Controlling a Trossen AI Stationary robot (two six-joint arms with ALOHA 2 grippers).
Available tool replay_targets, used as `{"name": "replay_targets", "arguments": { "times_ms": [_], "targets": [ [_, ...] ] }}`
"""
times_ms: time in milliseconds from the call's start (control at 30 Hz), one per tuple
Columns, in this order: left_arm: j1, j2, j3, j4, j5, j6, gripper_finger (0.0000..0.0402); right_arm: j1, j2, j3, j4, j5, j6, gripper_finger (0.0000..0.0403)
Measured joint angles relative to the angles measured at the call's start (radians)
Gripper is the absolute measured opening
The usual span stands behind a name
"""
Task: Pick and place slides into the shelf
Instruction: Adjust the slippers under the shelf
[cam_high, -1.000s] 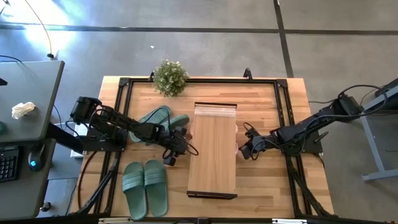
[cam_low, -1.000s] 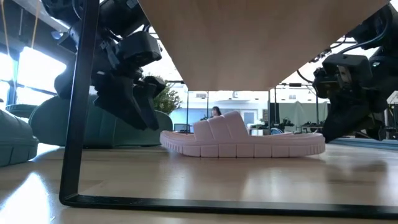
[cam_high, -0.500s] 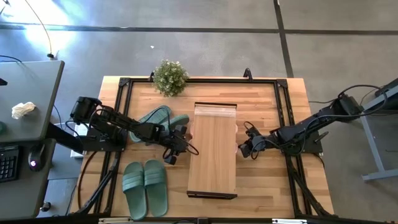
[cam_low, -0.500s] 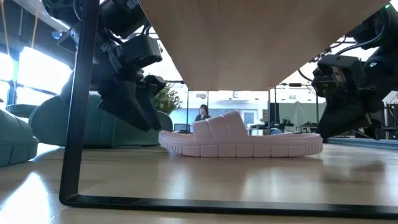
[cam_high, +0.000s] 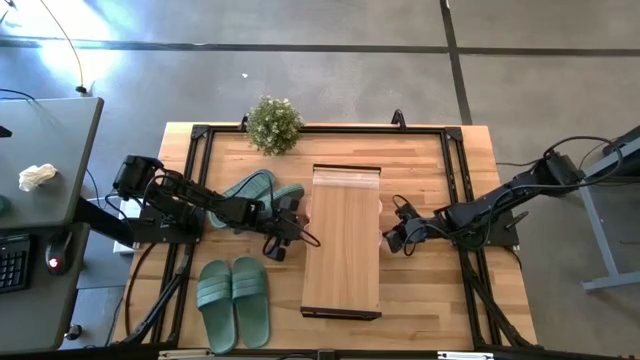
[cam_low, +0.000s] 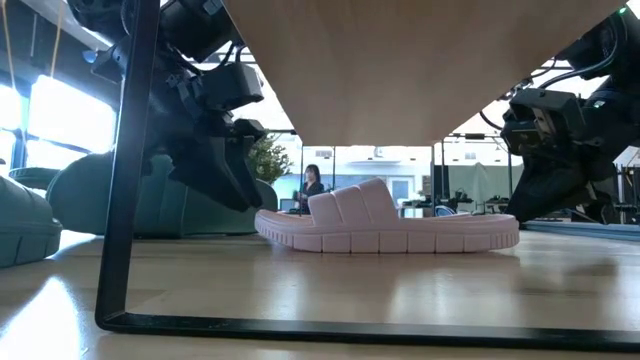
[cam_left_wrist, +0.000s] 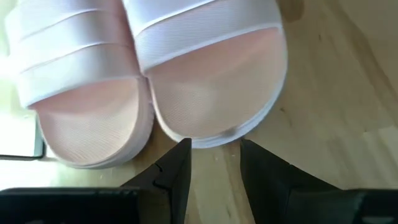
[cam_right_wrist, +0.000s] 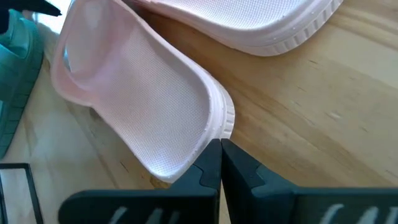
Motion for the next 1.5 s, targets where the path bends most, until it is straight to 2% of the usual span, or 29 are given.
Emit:
{"name": "replay_targets", "arguments": {
  "times_ms": [267,400,700,933,1200,1400,1500],
  "targets": [
    [0.000,0.000,0.000,-0.031,-0.079,-0.012,0.0122,0.000,-0.012,0.000,-0.010,0.032,-0.020,0.0000],
    [0.000,-0.003,0.000,-0.078,-0.085,-0.039,0.0122,0.006,-0.042,0.000,-0.045,0.028,-0.039,0.0000],
    [-0.001,-0.080,0.000,-0.121,-0.062,-0.064,0.0122,0.141,-0.097,0.000,-0.067,-0.068,-0.116,0.0000],
    [-0.001,-0.069,0.001,-0.098,-0.025,-0.076,0.0122,0.182,-0.026,0.000,-0.015,0.009,-0.096,0.0000],
    [-0.001,-0.069,-0.039,-0.090,0.003,-0.100,0.0122,0.169,0.070,0.000,0.096,0.000,-0.122,0.0000],
    [-0.001,-0.069,-0.088,0.050,0.029,-0.117,0.0122,0.167,0.131,0.000,0.156,0.004,-0.123,0.0000],
    [-0.001,-0.069,-0.092,0.069,0.015,-0.117,0.0122,0.144,0.154,0.000,0.180,0.007,-0.124,0.0000]
  ]
}}
